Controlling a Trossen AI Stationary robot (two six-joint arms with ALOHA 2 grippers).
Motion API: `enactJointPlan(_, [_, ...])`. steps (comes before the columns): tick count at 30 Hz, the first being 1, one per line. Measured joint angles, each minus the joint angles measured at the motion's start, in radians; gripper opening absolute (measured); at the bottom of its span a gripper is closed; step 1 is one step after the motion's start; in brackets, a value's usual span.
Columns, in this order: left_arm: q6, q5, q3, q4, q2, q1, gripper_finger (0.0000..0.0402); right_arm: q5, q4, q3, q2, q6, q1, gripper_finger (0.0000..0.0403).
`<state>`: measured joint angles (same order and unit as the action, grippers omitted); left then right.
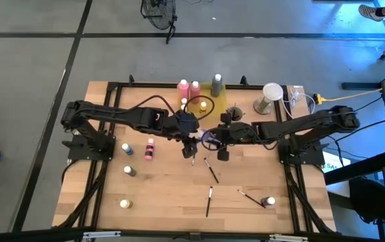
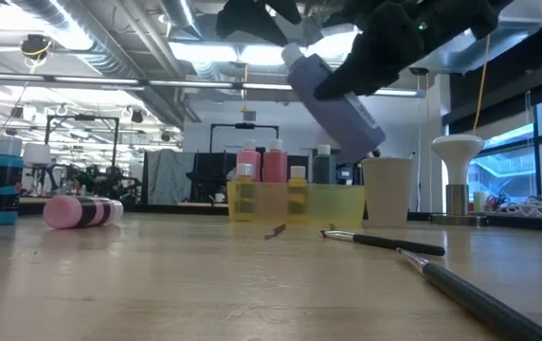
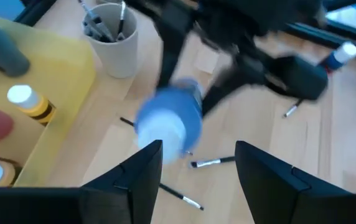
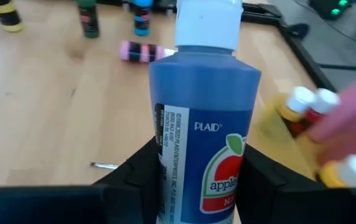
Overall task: Pick & Place Paint Supplies
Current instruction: Put the large blue paint bottle into the yellow bin
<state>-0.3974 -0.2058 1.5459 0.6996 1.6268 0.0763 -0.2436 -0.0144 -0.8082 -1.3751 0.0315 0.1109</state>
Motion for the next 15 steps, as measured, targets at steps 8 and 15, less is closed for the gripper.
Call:
enactJointPlan(8, [0.122,-0.137,0.001,0.06,-0.015,0.0,0.0196,-0.115,0.189,0.0,0.167,-0.058,0.004,0.0147])
enactJointPlan(15, [0.137,-0.366,-0.016,0.178,-0.015,0.0,0.0196,-0.167,0.258,0.0,0.363,-0.077,0.009,0.0149])
